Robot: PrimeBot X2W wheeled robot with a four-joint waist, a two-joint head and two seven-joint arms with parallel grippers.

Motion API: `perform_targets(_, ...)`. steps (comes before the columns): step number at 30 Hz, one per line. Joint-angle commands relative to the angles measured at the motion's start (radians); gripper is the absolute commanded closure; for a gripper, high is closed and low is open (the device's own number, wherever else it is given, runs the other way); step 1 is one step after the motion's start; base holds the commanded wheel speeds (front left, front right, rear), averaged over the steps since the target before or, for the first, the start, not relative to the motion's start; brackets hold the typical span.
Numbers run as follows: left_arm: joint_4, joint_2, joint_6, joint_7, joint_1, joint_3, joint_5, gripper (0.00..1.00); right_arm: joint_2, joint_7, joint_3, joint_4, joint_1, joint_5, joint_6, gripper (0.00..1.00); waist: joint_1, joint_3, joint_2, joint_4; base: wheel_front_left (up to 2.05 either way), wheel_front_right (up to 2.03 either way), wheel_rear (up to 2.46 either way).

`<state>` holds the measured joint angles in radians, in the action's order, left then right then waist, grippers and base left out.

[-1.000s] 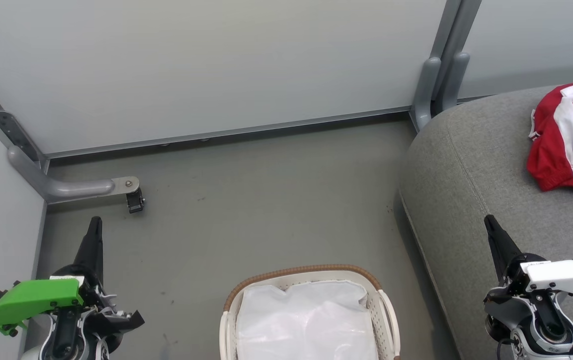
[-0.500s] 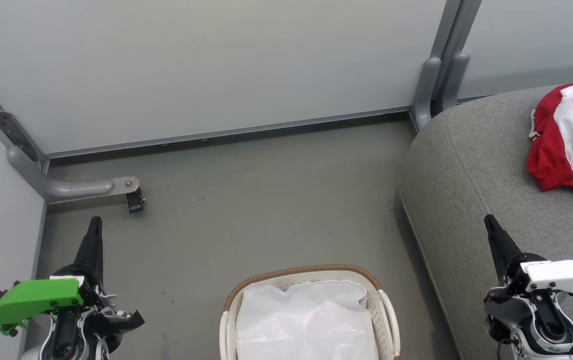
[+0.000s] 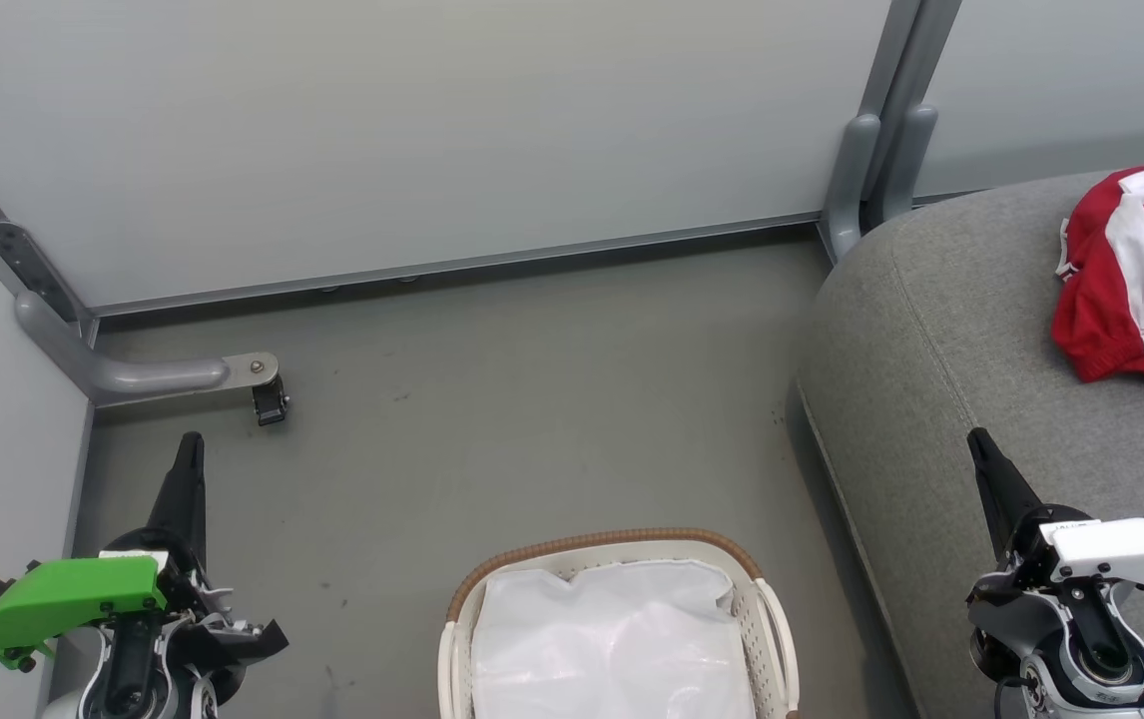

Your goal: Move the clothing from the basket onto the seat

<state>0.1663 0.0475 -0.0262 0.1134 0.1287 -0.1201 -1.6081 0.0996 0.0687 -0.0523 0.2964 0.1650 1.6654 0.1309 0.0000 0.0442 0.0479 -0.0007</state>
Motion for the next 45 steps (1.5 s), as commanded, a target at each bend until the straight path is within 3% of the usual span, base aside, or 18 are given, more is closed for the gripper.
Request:
perform_targets(1,-0.003,0.005,0.000,0.003,0.006,-0.001,-0.001,1.00,0.006,-0.006,0.002,-0.001,0.002,0.008,0.000,1.00,0.0000,0.000,0.0000,0.000,0.00,0.00,0.00)
perform_targets(45,-0.003,0.005,0.000,0.003,0.006,-0.001,-0.001,1.00,0.050,-0.050,0.062,-0.010,-0.004,0.059,0.000,1.00,0.0000,0.000,0.0000,0.000,0.00,0.00,0.00)
